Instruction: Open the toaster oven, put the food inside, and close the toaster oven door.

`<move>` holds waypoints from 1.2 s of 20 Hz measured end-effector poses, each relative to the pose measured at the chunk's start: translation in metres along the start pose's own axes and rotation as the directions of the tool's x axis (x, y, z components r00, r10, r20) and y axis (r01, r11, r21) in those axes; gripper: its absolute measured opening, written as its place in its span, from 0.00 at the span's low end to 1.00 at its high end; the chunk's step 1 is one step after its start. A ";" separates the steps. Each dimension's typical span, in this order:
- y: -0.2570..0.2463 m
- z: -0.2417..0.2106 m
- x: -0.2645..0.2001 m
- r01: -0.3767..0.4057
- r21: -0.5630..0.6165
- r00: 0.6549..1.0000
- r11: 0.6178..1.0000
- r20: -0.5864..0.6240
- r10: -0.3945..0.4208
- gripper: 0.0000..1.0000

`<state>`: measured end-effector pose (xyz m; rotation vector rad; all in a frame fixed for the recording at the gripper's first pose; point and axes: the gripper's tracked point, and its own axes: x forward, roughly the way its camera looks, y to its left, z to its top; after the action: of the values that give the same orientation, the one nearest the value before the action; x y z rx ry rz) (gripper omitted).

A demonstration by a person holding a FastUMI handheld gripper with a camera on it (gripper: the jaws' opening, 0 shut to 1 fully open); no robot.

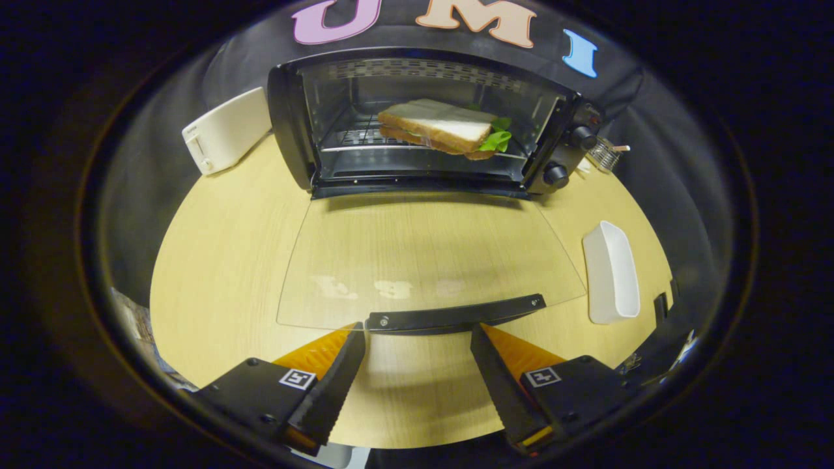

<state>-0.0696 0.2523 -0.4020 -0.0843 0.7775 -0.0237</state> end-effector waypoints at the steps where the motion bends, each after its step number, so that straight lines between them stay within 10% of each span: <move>1: 0.000 0.001 -0.002 0.001 0.002 1.000 1.000 0.006 -0.001 1.00; 24: -0.011 0.103 -0.065 0.029 0.027 0.965 0.999 0.259 -0.035 0.99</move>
<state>-0.0435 0.2516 -0.2832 -0.0763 0.5138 -0.0508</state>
